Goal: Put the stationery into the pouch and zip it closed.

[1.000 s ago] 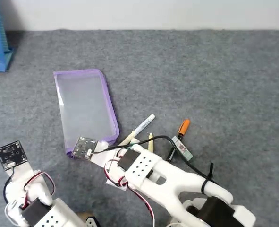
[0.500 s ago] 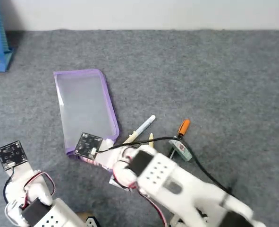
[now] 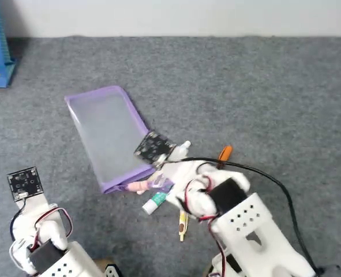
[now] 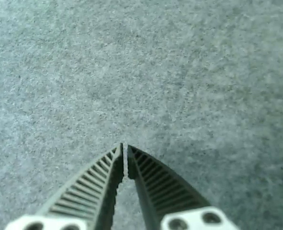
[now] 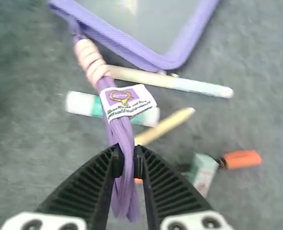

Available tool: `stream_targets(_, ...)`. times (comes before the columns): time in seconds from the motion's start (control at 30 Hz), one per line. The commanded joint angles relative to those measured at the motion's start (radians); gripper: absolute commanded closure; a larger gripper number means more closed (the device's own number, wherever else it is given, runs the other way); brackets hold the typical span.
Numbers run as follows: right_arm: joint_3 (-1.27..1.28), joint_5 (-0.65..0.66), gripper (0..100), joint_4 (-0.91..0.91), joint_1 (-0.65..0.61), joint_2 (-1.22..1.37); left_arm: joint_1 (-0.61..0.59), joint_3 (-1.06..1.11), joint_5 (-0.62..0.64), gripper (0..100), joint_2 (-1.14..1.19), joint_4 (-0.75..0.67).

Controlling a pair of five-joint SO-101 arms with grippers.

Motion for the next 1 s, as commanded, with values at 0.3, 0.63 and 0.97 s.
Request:
stream_targets(0.3,0.003,0.002,76.0,0.042,0.018,-0.033,0.006,-0.002,-0.006,98,-0.015,-0.017)
stream_targets(0.63,-0.074,-0.005,80.1,0.021,-0.193,0.045,0.006,0.004,-0.006,98,-0.015,-0.018)
stream_targets(0.97,-0.166,0.000,80.1,-0.128,-0.283,0.467,0.006,0.005,-0.006,98,-0.015,-0.020)
